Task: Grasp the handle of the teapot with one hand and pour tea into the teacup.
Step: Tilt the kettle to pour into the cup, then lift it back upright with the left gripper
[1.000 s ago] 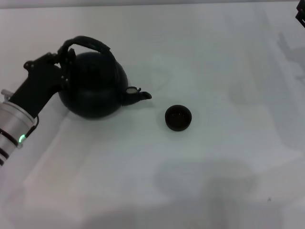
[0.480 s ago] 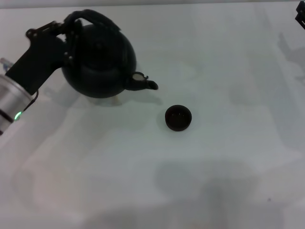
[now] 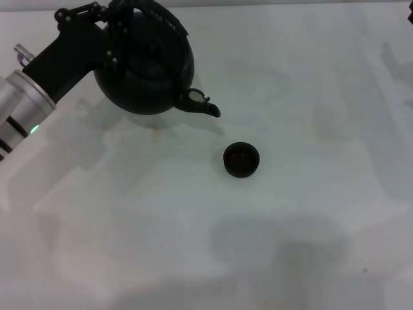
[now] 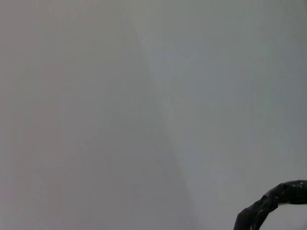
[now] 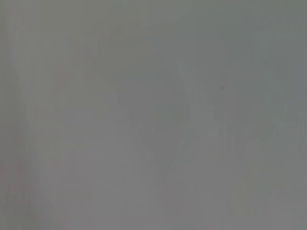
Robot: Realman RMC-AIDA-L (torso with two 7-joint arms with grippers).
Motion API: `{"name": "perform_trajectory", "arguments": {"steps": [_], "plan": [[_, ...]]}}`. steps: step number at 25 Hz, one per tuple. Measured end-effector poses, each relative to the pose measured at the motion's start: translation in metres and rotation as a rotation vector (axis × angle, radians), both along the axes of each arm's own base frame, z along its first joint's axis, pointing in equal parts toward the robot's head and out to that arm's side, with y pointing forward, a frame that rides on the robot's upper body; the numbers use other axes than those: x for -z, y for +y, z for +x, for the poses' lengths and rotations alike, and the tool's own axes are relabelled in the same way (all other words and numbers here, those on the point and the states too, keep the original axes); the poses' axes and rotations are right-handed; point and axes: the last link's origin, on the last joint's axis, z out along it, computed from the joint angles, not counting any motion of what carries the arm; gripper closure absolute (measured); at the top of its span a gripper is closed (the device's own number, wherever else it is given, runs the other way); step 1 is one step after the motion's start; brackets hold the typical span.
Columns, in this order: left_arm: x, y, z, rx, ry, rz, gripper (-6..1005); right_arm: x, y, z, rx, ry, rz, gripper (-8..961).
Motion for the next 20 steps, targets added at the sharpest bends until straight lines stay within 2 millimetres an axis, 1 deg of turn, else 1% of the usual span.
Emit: {"name": "perform_trajectory", "arguments": {"steps": [5, 10, 20], "plan": [[0.004, 0.001, 0.005, 0.023, 0.013, 0.01, 875, -0.004, 0.005, -0.005, -0.028, -0.021, 0.001, 88], [0.011, -0.004, 0.009, 0.048, 0.028, 0.021, 875, -0.005, 0.009, -0.007, -0.028, -0.006, 0.011, 88], [0.016, -0.003, 0.008, 0.06, 0.084, 0.005, 875, -0.006, 0.016, -0.014, -0.039, 0.013, 0.014, 88]]}}
